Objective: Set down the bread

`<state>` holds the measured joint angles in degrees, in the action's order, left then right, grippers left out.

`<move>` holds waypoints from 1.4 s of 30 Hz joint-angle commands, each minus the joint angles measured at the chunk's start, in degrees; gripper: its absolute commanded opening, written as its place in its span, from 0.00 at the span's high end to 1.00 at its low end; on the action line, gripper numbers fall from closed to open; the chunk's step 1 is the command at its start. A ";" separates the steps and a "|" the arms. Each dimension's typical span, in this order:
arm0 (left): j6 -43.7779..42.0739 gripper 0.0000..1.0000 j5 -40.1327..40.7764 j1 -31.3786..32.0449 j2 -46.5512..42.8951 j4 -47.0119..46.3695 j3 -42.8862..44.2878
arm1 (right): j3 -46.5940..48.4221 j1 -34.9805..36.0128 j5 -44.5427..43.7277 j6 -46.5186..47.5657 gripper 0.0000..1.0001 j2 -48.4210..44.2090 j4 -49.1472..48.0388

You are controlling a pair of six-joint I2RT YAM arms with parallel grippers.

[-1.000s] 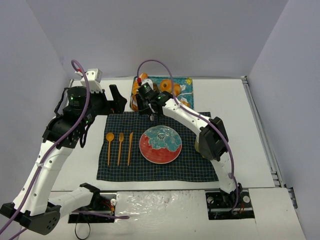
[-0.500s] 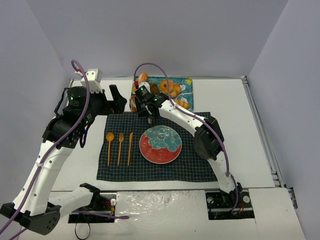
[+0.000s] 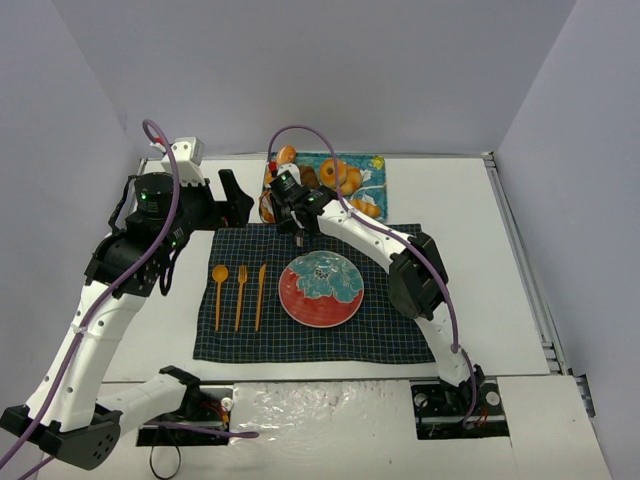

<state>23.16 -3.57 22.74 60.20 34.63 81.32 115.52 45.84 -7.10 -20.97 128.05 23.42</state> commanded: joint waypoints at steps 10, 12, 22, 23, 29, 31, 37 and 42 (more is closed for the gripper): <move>-0.44 0.03 -0.12 -0.42 -0.93 -2.41 1.65 | 0.63 0.39 -4.77 -0.35 1.00 -6.94 -1.50; -0.39 0.03 -0.12 -0.42 -0.88 -2.49 1.62 | 0.55 0.39 -4.66 -0.27 1.00 -7.48 -1.45; -0.25 0.03 0.50 -0.42 -0.70 -2.99 1.47 | -0.39 0.47 -4.16 0.20 1.00 -10.71 -1.45; -0.16 0.03 0.50 -0.42 -0.60 -2.99 1.63 | -0.71 0.53 -4.26 0.23 1.00 -11.34 -1.45; 0.23 0.03 0.32 -0.42 -0.17 -3.34 2.36 | -3.87 0.91 -4.24 0.40 1.00 -15.18 -1.53; 0.31 0.03 0.32 -0.42 0.01 -3.35 2.53 | -5.30 1.01 -4.22 0.49 1.00 -16.68 -1.45; 0.22 0.03 0.59 -0.51 0.23 -3.54 2.47 | -14.82 1.61 -2.97 -0.15 1.00 -27.26 -1.48; 0.53 0.03 0.30 -0.69 0.26 -4.28 1.22 | -25.70 2.08 -1.77 -1.51 1.00 -37.01 -0.84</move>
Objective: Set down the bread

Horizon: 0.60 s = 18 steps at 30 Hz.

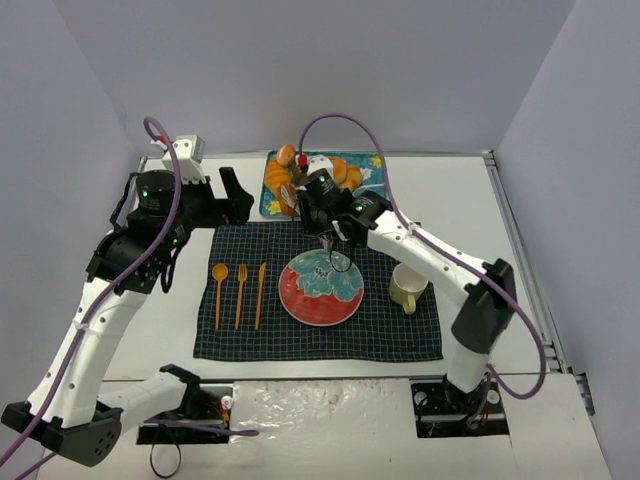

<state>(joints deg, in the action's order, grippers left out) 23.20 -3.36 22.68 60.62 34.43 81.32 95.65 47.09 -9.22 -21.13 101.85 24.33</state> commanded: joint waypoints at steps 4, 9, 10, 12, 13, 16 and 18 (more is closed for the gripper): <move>1.25 0.03 -0.53 -0.82 -0.31 -5.11 -0.15 | -11.53 1.11 1.12 -2.43 1.00 -17.79 -0.24; 1.32 0.03 -0.68 -0.90 -0.14 -5.41 -0.94 | -17.24 1.55 2.45 -3.34 1.00 -23.32 2.82; 1.32 0.03 -0.68 -0.95 -0.09 -5.61 -1.03 | -18.62 1.65 2.45 -3.69 1.00 -24.41 3.76; 1.50 0.03 -0.77 -1.06 -0.07 -5.86 -1.25 | -19.71 1.82 2.85 -4.01 1.00 -25.73 5.02; 1.59 0.03 -0.82 -1.02 -0.02 -6.09 -1.43 | -20.40 1.91 3.02 -4.05 1.00 -26.14 5.21; 1.81 0.03 -1.00 -0.97 0.02 -6.72 -2.16 | -23.47 2.58 3.20 -4.65 1.00 -27.78 6.07; 1.85 0.03 -0.95 -0.97 0.10 -6.91 -2.47 | -25.85 3.07 3.24 -5.21 1.00 -28.52 6.17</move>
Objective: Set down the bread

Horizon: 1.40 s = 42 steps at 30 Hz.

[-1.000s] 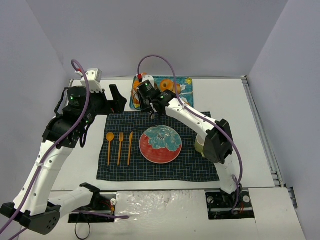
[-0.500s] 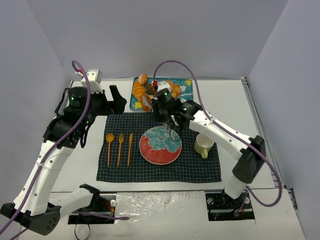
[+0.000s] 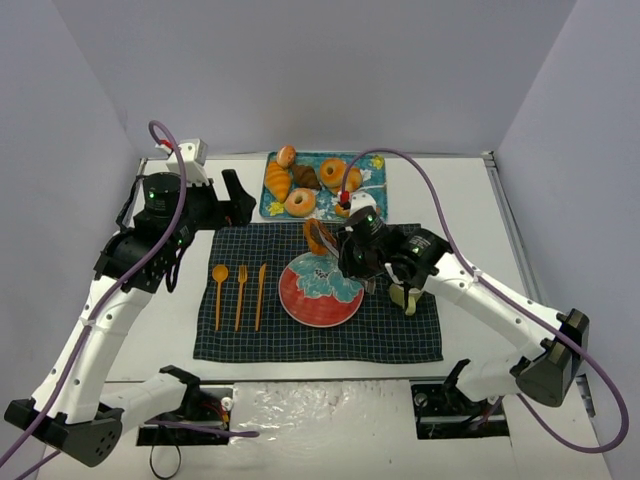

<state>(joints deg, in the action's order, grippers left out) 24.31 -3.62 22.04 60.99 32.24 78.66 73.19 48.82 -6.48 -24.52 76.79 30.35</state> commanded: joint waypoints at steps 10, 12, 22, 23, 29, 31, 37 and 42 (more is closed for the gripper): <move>0.12 0.03 -0.89 -0.60 0.19 -4.49 0.17 | -14.01 4.77 -0.28 -7.09 1.00 -6.66 -2.81; 0.16 0.03 -1.00 -0.60 0.27 -4.61 0.09 | -14.64 5.48 -0.28 -7.64 1.00 -6.74 -3.32; -0.18 0.03 -1.31 -0.60 0.45 -4.17 0.53 | -16.22 8.48 -1.72 -9.56 0.95 -5.94 -4.24; -0.23 0.03 -1.31 -0.60 0.45 -4.12 0.53 | -16.34 8.48 -1.88 -9.79 0.93 -6.05 -4.24; -0.23 0.03 -1.44 -0.60 0.53 -4.16 0.44 | -16.98 8.48 -2.35 -10.55 0.79 -6.69 -4.29; -0.23 0.03 -1.55 -0.67 0.61 -4.21 0.44 | -17.02 8.55 -2.30 -10.69 0.74 -6.81 -4.32; -0.23 0.03 -1.57 -0.65 0.71 -4.47 0.14 | -16.76 8.95 -2.37 -11.05 0.64 -6.92 -4.24; -0.37 0.03 -1.48 -0.65 0.74 -4.28 0.05 | -16.76 9.24 -2.57 -11.39 0.61 -7.20 -4.24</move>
<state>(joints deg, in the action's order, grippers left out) 24.29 -4.69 21.74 61.89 31.79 77.87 56.01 57.44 -6.76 -34.76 71.76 27.68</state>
